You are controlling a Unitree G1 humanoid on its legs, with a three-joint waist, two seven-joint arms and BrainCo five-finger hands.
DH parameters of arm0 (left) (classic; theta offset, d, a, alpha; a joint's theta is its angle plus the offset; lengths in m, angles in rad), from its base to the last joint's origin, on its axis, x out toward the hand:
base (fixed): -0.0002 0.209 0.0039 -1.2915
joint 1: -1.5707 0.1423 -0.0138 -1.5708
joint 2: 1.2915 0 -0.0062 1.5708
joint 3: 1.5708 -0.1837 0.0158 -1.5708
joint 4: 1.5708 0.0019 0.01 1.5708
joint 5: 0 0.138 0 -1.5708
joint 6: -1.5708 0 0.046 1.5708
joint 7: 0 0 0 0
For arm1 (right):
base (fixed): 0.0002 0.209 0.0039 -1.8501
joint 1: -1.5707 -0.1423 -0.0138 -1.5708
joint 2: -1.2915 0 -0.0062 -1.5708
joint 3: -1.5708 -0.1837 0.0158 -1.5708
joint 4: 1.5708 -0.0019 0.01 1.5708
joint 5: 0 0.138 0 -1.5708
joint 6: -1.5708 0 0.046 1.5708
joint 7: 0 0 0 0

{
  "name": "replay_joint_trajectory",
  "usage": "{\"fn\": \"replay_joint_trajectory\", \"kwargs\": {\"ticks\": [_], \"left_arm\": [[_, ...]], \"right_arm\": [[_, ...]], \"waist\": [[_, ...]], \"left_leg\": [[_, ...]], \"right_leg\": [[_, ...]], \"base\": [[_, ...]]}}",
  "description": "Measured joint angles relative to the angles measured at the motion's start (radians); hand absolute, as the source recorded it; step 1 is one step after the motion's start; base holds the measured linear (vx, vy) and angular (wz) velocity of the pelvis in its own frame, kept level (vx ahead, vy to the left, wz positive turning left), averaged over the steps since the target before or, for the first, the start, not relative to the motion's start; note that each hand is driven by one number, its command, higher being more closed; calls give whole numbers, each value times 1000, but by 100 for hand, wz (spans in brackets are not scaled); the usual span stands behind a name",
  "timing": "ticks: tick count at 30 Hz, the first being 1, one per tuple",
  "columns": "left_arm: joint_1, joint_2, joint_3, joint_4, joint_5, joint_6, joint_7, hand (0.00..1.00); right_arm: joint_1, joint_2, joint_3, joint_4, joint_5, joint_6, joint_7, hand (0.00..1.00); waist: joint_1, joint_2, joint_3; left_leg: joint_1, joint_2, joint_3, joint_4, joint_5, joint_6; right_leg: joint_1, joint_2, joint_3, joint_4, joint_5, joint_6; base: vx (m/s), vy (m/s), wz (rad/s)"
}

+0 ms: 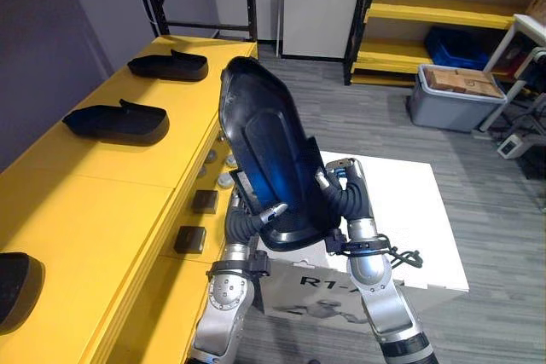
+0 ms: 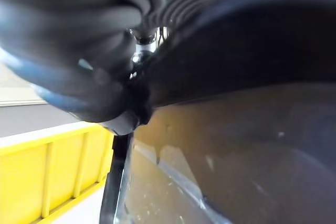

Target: Walk over and take plastic housings, then place them on the shelf

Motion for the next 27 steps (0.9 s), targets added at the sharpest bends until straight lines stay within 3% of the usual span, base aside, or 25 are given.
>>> {"fn": "replay_joint_trajectory", "kwargs": {"ticks": [4,5,12,17,20,25,27], "left_arm": [[0,16,-7,4,-37,2,5,100],[0,23,-8,11,-41,3,7,100],[-12,36,-9,32,-66,11,40,100],[-13,41,4,41,-58,25,51,100],[-14,40,4,41,-52,25,22,100],[-13,18,17,34,-9,25,-31,100],[-6,13,52,24,6,25,-42,100]], "right_arm": [[0,-5,10,27,1,-10,0,100],[1,-13,14,40,3,-16,0,0],[18,-84,49,62,7,-32,1,0],[51,-85,57,66,75,-55,33,0],[54,-90,21,43,135,-59,69,0],[76,-79,-125,-102,236,-78,104,0],[88,-69,-298,-174,307,-106,104,0]], "waist": [[-3,0,-7],[-7,0,-13],[-24,3,-33],[-23,9,-43],[-23,9,-44],[-23,9,-44],[-26,9,-44]], "left_leg": [[-2,1,3,0,0,0],[-4,1,3,0,0,0],[-12,1,6,3,0,0],[-11,2,14,3,0,0],[-10,3,20,3,0,0],[-8,4,24,2,0,0],[-8,4,26,0,0,0]], "right_leg": [[-3,1,2,0,3,-4],[-5,1,2,0,3,-4],[-7,2,12,4,5,-5],[-8,3,17,0,8,-6],[-9,3,18,0,10,-6],[-9,4,22,0,10,-6],[-13,5,24,3,10,-6]], "base": [[0,0,-2],[0,0,0],[0,0,-2],[0,0,-3],[-1,3,-5],[0,3,-1],[7,13,-2]]}}
